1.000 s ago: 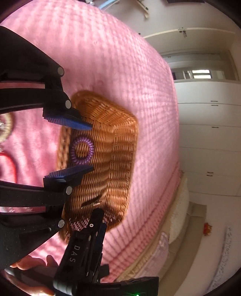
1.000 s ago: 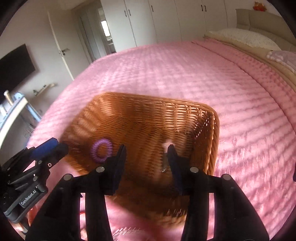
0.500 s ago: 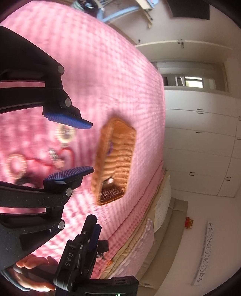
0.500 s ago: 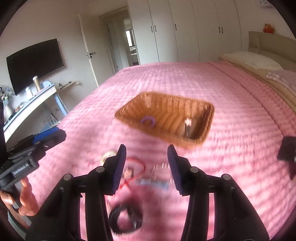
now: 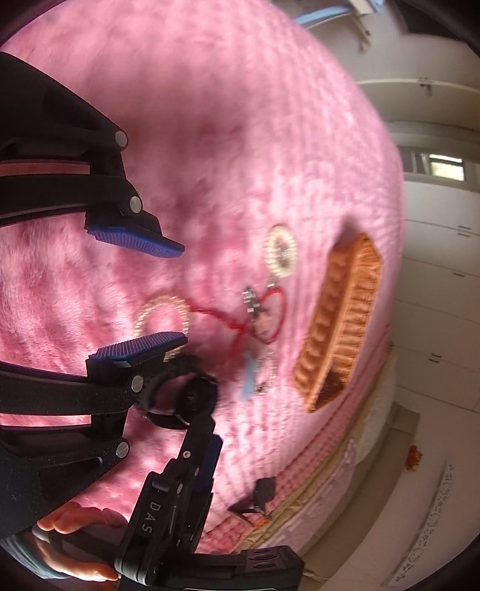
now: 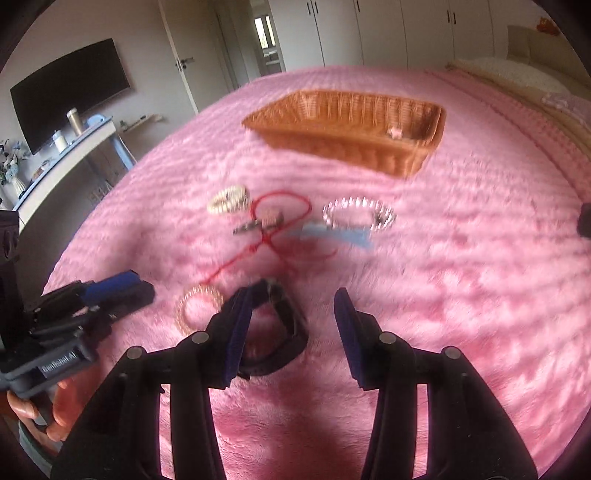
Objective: Organize jewelry
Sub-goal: 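Grasp the black watch with the right tool while the left tool grasps the clear coil hair tie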
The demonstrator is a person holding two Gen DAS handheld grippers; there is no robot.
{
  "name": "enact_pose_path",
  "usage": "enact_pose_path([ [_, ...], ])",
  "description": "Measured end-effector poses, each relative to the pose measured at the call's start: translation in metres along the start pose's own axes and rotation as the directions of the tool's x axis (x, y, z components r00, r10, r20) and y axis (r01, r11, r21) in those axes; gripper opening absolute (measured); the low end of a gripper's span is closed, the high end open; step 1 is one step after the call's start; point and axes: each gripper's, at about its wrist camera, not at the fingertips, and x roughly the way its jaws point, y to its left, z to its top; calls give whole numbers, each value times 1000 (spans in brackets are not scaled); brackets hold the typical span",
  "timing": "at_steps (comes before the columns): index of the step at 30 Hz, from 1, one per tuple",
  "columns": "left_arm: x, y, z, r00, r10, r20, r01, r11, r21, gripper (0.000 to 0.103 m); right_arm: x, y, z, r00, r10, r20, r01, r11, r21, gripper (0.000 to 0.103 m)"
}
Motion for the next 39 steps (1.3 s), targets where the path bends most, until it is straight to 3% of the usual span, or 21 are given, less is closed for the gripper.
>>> enact_pose_path([
  [7,21,-3,-10,998,16,-58,-17,1000,-8,38,15,4,-6,999,-30,-24,30,999,-26,42],
  [17,27,-10,-8,995,70,-73,-69,997,18,35,26,12,-5,997,-73,-33,71,995,-70,22],
  [20,27,-12,-9,994,80,-73,-78,997,29,22,26,13,-6,997,-76,-29,74,994,-74,20],
  [21,27,-13,-9,995,68,-74,-66,997,27,13,25,13,-6,997,-78,-27,76,994,-76,20],
  [23,26,-13,-9,995,67,-68,-65,997,28,9,24,14,-7,997,-80,-21,78,994,-77,18],
  [39,11,-6,-11,1000,4,-11,-4,1000,-10,7,6,3,-10,999,-54,8,54,998,-22,13],
])
